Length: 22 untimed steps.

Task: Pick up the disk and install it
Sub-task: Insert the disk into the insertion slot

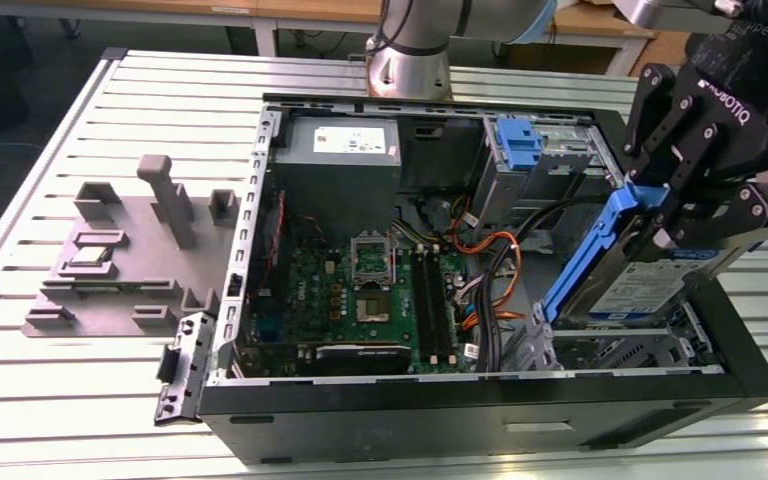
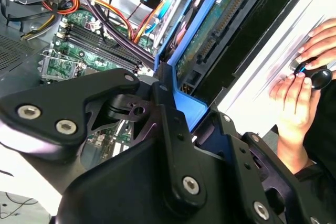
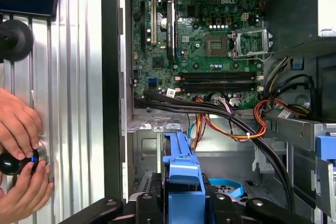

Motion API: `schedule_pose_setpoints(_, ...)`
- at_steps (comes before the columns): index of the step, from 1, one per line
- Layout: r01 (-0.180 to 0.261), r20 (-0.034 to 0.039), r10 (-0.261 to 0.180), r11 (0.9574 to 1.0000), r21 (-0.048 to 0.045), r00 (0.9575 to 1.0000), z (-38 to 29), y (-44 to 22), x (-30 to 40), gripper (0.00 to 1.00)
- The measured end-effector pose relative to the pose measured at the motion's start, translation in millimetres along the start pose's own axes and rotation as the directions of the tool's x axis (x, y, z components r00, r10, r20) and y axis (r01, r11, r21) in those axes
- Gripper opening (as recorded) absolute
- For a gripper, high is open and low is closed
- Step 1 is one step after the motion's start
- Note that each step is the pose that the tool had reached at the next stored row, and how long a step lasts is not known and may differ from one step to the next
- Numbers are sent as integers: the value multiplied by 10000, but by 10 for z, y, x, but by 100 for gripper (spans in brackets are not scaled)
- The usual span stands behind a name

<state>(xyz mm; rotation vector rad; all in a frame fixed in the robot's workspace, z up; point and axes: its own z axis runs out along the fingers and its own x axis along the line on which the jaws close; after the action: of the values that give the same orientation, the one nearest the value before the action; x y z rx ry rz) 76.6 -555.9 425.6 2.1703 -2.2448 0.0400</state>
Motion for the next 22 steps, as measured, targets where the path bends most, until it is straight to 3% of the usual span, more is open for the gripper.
schedule_pose_setpoints(8,1,1,-1,10000,0,10000,31,0,9,36)
schedule_pose_setpoints(22,-2,1,2,10000,-21,10000,22,-1,10,36)
